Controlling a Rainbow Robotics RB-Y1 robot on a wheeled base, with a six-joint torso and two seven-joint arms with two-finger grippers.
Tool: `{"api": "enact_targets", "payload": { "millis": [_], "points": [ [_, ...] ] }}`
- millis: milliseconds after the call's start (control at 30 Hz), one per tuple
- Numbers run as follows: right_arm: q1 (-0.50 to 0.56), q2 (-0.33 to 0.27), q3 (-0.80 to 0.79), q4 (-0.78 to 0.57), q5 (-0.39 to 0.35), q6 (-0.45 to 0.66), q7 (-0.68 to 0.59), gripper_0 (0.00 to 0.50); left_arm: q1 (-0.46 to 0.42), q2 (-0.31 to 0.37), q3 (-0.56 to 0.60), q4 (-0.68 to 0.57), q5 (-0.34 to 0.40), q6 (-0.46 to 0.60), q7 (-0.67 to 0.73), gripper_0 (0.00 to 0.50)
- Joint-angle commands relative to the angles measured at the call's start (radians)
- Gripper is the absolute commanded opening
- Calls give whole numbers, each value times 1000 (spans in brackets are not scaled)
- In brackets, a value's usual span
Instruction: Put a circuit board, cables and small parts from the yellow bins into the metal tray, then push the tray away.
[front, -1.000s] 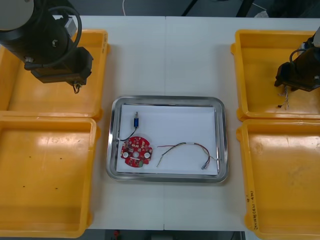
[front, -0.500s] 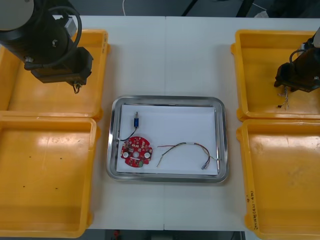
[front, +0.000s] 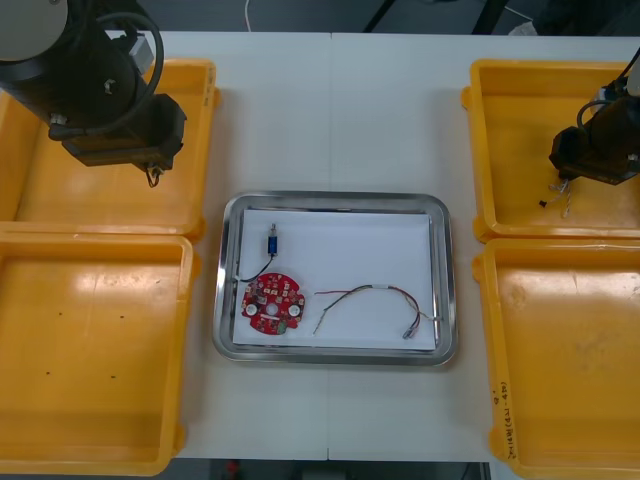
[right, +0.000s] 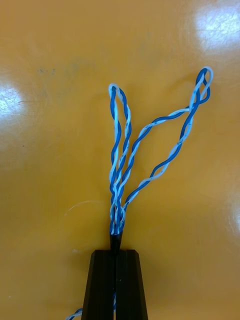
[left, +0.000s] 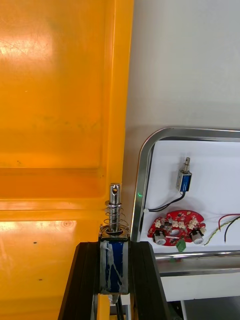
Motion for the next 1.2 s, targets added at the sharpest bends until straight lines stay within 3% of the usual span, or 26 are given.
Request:
{"api": "enact_targets", "payload": {
  "millis": [33, 267, 1033, 1200],
  "points": [
    [26, 12, -24, -47, -7, 14, 48, 0, 5, 14, 20, -31, -3, -6, -62, 0],
    [26, 12, -38, -193, 56, 153, 51, 0, 5, 14, 21, -31, -1, -6, -62, 0],
    [26, 3, -64, -739, 63, 732, 57, 0, 5, 13, 21, -30, 2, -7, -62, 0],
    [27, -1, -64, -869, 57, 732, 55, 0, 5, 14, 21, -31, 2, -7, -60, 0]
  ]
}}
